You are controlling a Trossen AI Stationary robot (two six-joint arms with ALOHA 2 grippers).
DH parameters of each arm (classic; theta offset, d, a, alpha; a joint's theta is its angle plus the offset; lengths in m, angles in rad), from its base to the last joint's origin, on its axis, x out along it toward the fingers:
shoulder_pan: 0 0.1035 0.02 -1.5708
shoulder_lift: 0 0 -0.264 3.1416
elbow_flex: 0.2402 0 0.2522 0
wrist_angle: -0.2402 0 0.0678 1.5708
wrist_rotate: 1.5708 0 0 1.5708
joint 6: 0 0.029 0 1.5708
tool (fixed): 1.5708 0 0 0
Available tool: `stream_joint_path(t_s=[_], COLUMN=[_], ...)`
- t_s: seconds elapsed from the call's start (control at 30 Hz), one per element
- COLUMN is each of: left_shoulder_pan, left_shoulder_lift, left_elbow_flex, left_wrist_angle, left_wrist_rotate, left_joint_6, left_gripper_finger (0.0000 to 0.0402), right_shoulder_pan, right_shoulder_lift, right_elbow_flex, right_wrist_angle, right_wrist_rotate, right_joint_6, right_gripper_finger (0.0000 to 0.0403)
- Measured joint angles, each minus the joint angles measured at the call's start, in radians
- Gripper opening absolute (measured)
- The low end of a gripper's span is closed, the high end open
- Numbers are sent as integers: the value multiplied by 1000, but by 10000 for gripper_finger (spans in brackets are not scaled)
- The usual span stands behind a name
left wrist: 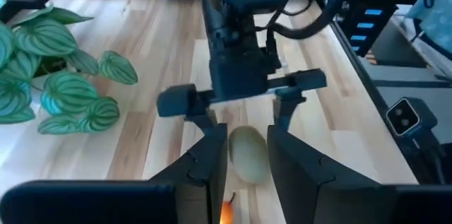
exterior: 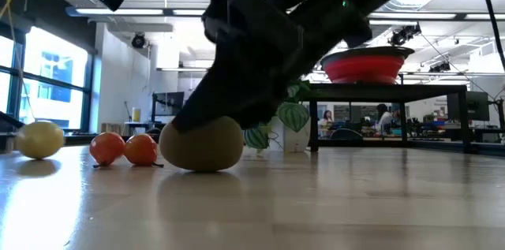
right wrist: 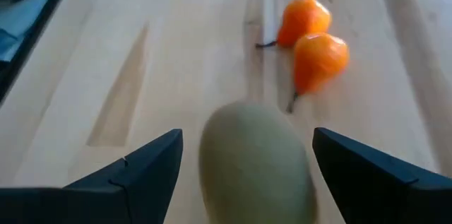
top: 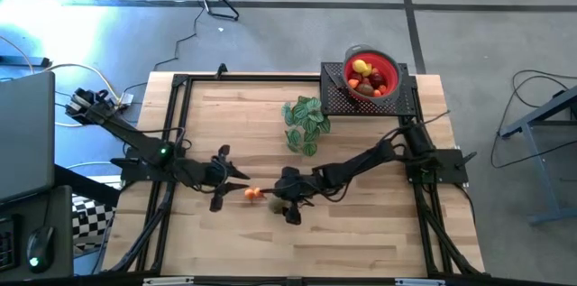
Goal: Pick & Place Fruit
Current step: Put the kiwi into the red colander
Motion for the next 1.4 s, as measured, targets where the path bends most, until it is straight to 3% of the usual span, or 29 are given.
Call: stream_joint_path(t_s=[0.47, 0.83, 1.03, 1.4], left_shoulder_pan=[0, 0, 0, 0], left_shoulder_lift=[-7, -7, -7, -7], left_elbow_flex=[0, 0, 0, 0], left_wrist_angle=[-15, -14, -14, -15], left_wrist_rotate=[-9, -9, -9, -8], left_joint_6=[-1, -1, -1, -1], left_gripper_finger=[99, 99, 99, 99], right_shoulder_pan=[-2, -2, -2, -4], right_shoulder_lift=[49, 49, 49, -67], right_elbow_flex=[0, 0, 0, -2], right_wrist_angle=[20, 16, 15, -93], right_wrist_rotate=[-27, -27, -27, -29], right_joint_6=[-5, -7, -6, -5], right_gripper_finger=[306, 246, 236, 234])
